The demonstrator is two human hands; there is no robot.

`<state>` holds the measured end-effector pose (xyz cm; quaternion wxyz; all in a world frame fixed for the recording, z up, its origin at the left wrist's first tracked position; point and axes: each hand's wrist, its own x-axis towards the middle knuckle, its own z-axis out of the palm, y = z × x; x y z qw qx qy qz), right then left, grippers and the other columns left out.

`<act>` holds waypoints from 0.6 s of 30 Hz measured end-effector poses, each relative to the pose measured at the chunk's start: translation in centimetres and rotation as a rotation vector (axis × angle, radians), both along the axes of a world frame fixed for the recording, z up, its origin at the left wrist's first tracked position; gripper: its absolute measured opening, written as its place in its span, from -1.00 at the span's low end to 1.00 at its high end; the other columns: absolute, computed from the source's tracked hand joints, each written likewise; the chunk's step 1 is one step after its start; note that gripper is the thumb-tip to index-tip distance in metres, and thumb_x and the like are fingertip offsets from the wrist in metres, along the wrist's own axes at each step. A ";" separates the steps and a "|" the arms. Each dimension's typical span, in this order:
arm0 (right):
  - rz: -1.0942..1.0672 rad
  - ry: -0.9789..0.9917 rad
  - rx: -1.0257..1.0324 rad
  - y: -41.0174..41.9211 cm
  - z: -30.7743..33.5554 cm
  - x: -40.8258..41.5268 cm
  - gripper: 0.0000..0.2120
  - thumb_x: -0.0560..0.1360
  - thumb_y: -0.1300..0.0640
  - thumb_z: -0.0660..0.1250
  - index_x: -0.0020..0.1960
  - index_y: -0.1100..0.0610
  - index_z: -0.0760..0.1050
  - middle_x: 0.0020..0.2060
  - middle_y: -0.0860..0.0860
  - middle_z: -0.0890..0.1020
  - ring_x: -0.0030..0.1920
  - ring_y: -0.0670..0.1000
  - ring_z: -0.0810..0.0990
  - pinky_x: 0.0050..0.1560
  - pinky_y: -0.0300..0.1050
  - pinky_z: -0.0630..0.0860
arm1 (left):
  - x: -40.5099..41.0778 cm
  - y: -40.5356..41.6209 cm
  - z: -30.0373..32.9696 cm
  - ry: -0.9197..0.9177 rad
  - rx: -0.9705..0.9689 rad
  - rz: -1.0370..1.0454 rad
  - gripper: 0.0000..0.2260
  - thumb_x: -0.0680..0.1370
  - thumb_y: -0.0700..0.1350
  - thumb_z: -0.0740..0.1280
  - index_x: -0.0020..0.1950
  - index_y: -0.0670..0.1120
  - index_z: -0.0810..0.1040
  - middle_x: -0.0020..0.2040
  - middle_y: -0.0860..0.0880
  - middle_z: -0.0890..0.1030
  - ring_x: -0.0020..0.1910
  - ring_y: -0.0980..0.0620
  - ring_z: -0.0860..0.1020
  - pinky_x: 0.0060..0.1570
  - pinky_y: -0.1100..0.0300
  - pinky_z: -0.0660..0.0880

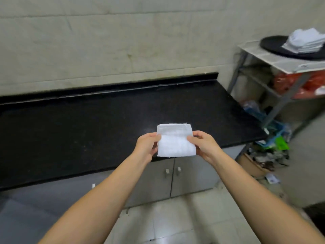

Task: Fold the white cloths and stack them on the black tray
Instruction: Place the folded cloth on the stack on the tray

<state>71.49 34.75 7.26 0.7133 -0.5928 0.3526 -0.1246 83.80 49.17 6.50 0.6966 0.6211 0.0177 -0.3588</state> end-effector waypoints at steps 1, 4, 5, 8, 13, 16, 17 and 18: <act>-0.034 0.003 -0.012 -2.5 0.2 -2.1 -0.92 0.54 0.31 0.27 -0.03 0.18 0.51 -0.12 0.11 0.61 -0.21 0.02 0.59 -0.26 -0.11 0.56 | -1.4 -2.9 0.1 -0.007 -0.007 -0.046 -0.88 0.50 -0.33 0.28 -0.03 -0.18 0.57 -0.16 -0.11 0.60 -0.24 -0.01 0.56 -0.22 0.13 0.51; -0.120 0.013 -0.054 -10.5 0.9 -8.2 -0.92 0.54 0.30 0.28 0.00 0.19 0.51 -0.16 0.07 0.62 -0.22 0.00 0.60 -0.33 -0.18 0.57 | -5.8 -12.5 0.2 -0.026 -0.043 -0.153 -0.86 0.50 -0.32 0.28 0.01 -0.21 0.58 -0.14 -0.11 0.61 -0.22 -0.02 0.56 -0.25 0.12 0.50; -0.145 0.015 -0.065 -13.3 1.3 -10.2 -0.92 0.54 0.30 0.28 -0.02 0.18 0.52 -0.16 0.07 0.62 -0.21 0.02 0.60 -0.30 -0.15 0.57 | -7.5 -16.0 0.2 -0.023 -0.055 -0.169 -0.87 0.51 -0.32 0.28 0.01 -0.21 0.58 -0.12 -0.11 0.61 -0.21 -0.03 0.56 -0.24 0.12 0.51; -0.221 0.051 -0.142 -22.2 3.0 -16.3 -0.94 0.55 0.28 0.28 -0.05 0.17 0.51 -0.14 0.10 0.61 -0.18 0.05 0.60 -0.21 -0.07 0.56 | -13.3 -26.3 0.6 0.034 -0.096 -0.220 -0.87 0.51 -0.34 0.27 0.00 -0.23 0.57 -0.11 -0.14 0.59 -0.25 -0.02 0.55 -0.30 0.12 0.49; -0.308 0.064 -0.262 -34.8 6.6 -22.2 -0.92 0.55 0.30 0.27 -0.10 0.16 0.49 -0.16 0.10 0.59 -0.24 0.02 0.57 -0.37 -0.20 0.52 | -19.1 -39.9 3.8 0.001 -0.171 -0.284 -0.90 0.51 -0.35 0.28 -0.04 -0.21 0.54 -0.19 -0.13 0.55 -0.29 -0.03 0.50 -0.24 0.11 0.46; -0.303 0.009 -0.286 -40.7 8.5 -21.9 -0.91 0.55 0.27 0.29 -0.11 0.12 0.50 -0.15 0.06 0.60 -0.21 0.02 0.59 -0.27 -0.13 0.54 | -18.3 -46.0 6.3 -0.096 -0.197 -0.308 -0.89 0.53 -0.32 0.28 -0.15 -0.16 0.53 -0.22 -0.14 0.55 -0.30 -0.05 0.48 -0.27 0.11 0.44; -0.289 -0.006 -0.302 -42.7 9.1 -21.2 -0.92 0.54 0.25 0.30 -0.10 0.11 0.51 -0.13 0.06 0.61 -0.18 0.02 0.59 -0.19 -0.09 0.54 | -17.5 -47.9 7.1 -0.127 -0.201 -0.307 -0.89 0.53 -0.31 0.28 -0.16 -0.16 0.53 -0.22 -0.13 0.56 -0.29 -0.05 0.49 -0.27 0.10 0.46; -0.279 -0.019 -0.324 -44.6 9.8 -20.4 -0.93 0.54 0.24 0.31 -0.09 0.10 0.52 -0.12 0.05 0.61 -0.17 0.02 0.59 -0.13 -0.06 0.53 | -16.5 -49.8 7.9 -0.152 -0.211 -0.301 -0.90 0.54 -0.30 0.28 -0.16 -0.16 0.52 -0.22 -0.12 0.56 -0.28 -0.05 0.50 -0.27 0.10 0.48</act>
